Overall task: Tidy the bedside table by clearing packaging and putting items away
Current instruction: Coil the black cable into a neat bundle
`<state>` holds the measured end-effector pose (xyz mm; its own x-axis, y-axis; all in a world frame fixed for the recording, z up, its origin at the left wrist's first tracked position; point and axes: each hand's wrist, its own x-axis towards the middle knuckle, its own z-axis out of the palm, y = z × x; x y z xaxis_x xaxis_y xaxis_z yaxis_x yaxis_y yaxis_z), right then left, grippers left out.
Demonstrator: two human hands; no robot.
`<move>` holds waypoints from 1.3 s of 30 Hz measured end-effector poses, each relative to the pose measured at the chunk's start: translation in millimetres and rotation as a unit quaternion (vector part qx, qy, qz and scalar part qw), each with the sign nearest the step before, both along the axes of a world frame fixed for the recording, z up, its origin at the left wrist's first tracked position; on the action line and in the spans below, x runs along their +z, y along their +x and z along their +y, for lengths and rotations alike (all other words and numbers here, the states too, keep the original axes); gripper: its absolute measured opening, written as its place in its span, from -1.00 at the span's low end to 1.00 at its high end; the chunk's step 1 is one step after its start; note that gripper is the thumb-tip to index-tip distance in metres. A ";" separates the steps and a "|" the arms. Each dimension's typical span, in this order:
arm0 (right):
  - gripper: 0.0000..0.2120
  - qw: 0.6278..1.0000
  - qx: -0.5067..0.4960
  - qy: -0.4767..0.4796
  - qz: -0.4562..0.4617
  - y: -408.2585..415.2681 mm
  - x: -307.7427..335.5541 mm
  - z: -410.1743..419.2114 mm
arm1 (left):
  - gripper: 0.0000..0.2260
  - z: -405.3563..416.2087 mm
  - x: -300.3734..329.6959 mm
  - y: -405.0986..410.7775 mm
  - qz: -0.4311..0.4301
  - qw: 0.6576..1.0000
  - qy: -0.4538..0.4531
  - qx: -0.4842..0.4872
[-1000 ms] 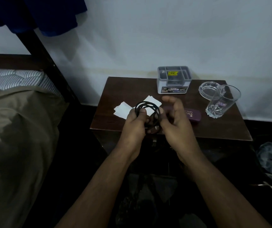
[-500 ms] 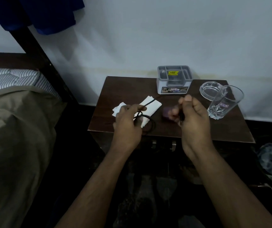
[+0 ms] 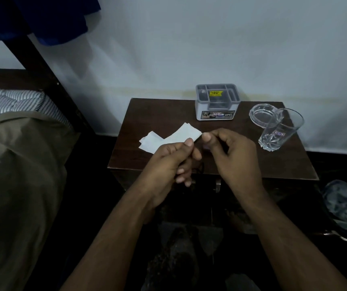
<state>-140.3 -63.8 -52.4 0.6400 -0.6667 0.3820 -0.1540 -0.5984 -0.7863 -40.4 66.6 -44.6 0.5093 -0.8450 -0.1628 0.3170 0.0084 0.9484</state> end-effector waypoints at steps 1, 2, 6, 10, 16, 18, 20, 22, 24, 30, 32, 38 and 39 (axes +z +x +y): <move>-0.71 1.000 -0.008 0.013 0.007 0.4 -0.2 0.3 | -0.65 -1.2 0.7 -2.3 0.032 0.999 -0.005 -0.003; -0.72 0.999 -0.010 0.042 0.013 1.9 -0.3 3.7 | -0.65 -3.1 1.5 -4.9 0.069 0.997 -0.020 0.003; -0.70 0.918 0.071 0.389 0.039 16.1 -4.4 38.0 | -0.66 -12.7 2.9 -7.4 0.196 0.974 -0.093 0.065; -0.72 0.901 0.148 0.403 0.059 14.3 0.1 37.3 | -0.69 -8.6 3.6 8.4 0.256 0.950 -0.147 0.098; -0.82 0.942 0.245 0.160 0.166 3.2 0.2 28.6 | -0.73 -4.6 -6.2 13.6 0.092 0.978 -0.020 0.186; -0.86 0.944 0.252 0.037 0.209 1.3 -3.7 27.1 | -0.78 -2.5 -10.5 14.7 -0.058 0.969 0.066 0.231; -0.85 0.949 0.245 0.031 0.198 0.7 -2.3 27.6 | -0.83 -0.7 -12.7 16.1 -0.183 0.941 0.124 0.255; -0.80 0.954 0.242 0.044 0.171 0.9 1.5 29.0 | -0.91 0.6 -11.5 14.9 -0.185 0.938 0.117 0.270; -0.79 0.954 0.242 0.010 0.177 0.9 3.7 28.6 | -0.94 1.6 -7.2 14.9 -0.089 0.954 0.068 0.278; -0.81 0.965 0.189 -0.052 0.176 2.8 -1.0 26.0 | -0.69 -4.5 0.3 11.1 -0.003 0.991 -0.001 0.137; -0.80 0.971 0.186 -0.013 0.149 2.6 -3.2 24.6 | -0.76 -2.2 -7.5 2.5 -0.257 0.960 0.064 0.090; -0.82 0.976 0.165 0.105 0.094 2.2 -8.6 24.3 | -0.68 -1.6 -9.8 3.8 -0.399 0.911 0.087 0.052; -0.84 0.973 0.175 0.120 0.095 3.3 -9.4 24.2 | -0.66 -1.7 -9.2 5.9 -0.409 0.905 0.097 0.064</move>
